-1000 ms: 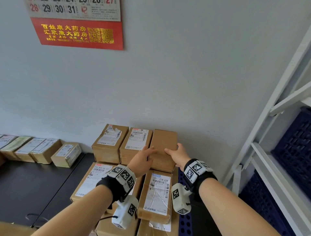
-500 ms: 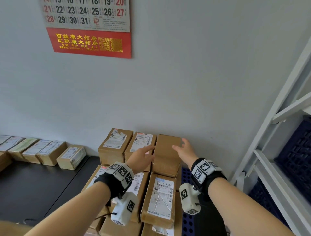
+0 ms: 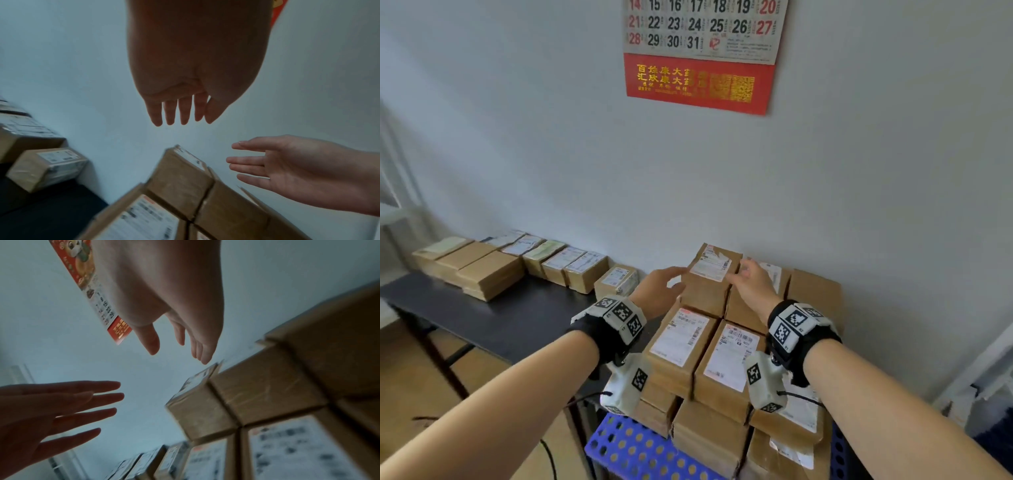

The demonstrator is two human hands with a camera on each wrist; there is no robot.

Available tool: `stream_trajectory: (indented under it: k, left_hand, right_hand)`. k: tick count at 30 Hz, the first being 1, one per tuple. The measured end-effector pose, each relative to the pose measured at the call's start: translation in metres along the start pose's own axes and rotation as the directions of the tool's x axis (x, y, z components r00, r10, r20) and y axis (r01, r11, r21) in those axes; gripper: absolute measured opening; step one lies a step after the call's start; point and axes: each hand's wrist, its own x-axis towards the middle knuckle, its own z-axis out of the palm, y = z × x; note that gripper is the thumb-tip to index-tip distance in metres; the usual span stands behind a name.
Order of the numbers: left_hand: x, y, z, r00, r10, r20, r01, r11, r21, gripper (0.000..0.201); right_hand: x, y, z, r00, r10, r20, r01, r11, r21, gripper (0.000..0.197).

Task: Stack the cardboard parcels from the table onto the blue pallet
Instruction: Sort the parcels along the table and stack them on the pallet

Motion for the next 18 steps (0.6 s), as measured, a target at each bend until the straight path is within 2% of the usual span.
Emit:
stream_trajectory:
  k: [7, 12, 18]
  left_hand:
    - [-0.025, -0.113, -0.095, 0.994, -0.109, 0.005, 0.109, 0.994, -0.026, 0.044]
    - [-0.046, -0.199, -0.16, 0.983, -0.181, -0.039, 0.179, 0.983, -0.048, 0.043]
    - [-0.056, -0.293, -0.222, 0.947, -0.307, -0.097, 0.294, 0.947, -0.127, 0.042]
  right_hand:
    - [0.002, -0.046, 0.149, 0.989, 0.06, 0.133, -0.065, 0.997, 0.031, 0.057]
    - [0.006, -0.076, 0.244, 0.986, 0.041, 0.161, -0.045, 0.999, 0.02, 0.043]
    - [0.027, -0.094, 0.35, 0.964, 0.105, 0.246, -0.113, 0.993, 0.018, 0.055]
